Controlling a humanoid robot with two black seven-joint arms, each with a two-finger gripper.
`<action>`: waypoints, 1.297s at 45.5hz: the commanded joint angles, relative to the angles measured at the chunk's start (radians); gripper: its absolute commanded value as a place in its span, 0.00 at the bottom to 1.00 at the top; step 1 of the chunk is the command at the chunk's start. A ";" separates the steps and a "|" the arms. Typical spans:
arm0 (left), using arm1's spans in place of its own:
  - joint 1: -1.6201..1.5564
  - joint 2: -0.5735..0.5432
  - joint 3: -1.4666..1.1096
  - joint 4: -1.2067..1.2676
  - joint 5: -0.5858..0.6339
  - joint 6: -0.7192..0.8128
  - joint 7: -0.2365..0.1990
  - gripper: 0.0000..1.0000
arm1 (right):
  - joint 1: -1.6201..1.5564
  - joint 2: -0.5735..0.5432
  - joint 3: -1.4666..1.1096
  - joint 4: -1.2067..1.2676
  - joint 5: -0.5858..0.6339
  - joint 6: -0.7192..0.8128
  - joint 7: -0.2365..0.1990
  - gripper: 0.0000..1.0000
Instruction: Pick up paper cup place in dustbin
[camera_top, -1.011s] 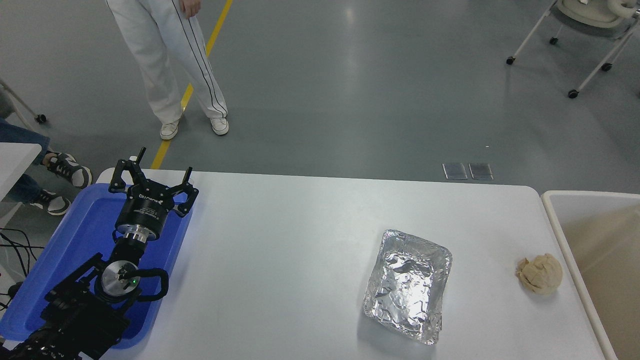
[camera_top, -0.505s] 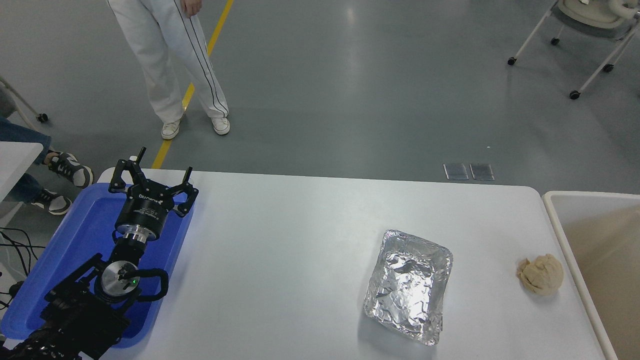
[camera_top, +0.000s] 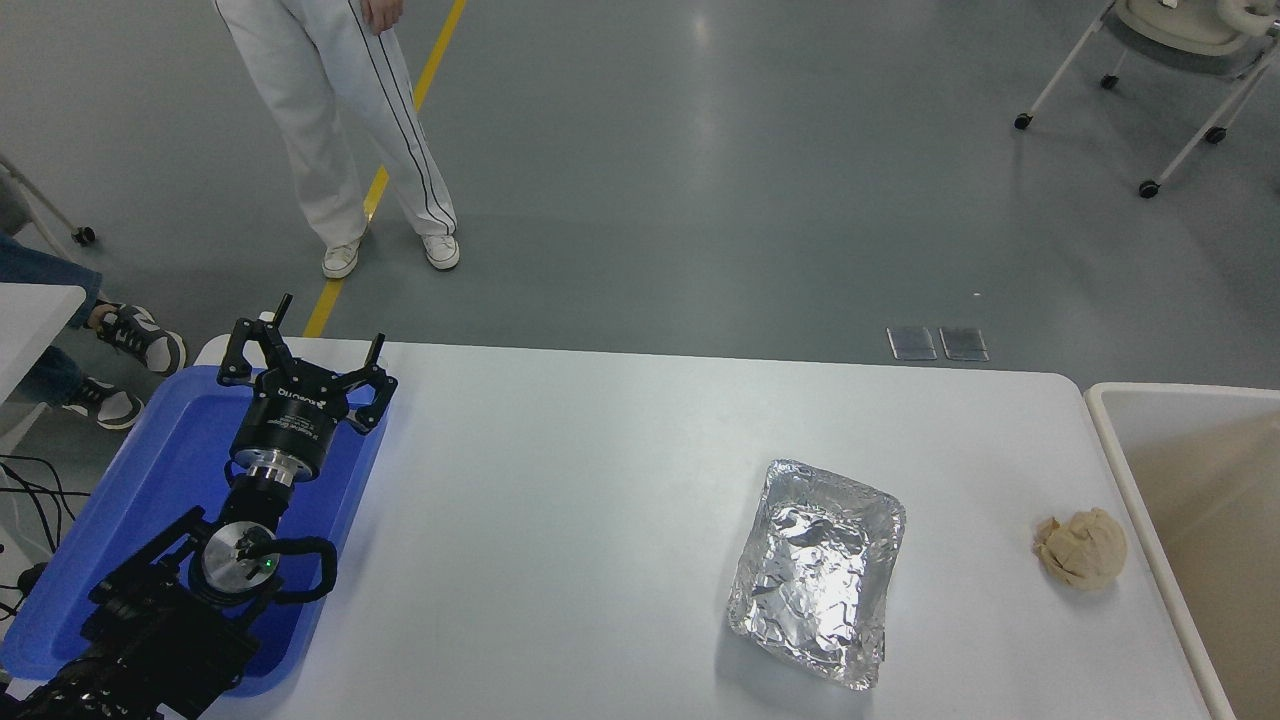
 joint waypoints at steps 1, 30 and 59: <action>0.000 0.000 0.000 0.000 0.000 0.000 0.000 1.00 | -0.004 0.021 0.001 0.011 0.003 -0.127 0.000 1.00; 0.000 0.000 0.000 0.000 0.000 0.000 0.000 1.00 | -0.005 0.015 0.111 0.000 0.003 -0.130 0.000 1.00; 0.000 0.000 0.000 0.000 0.000 0.000 0.000 1.00 | 0.030 -0.130 0.113 0.248 0.003 -0.128 0.001 1.00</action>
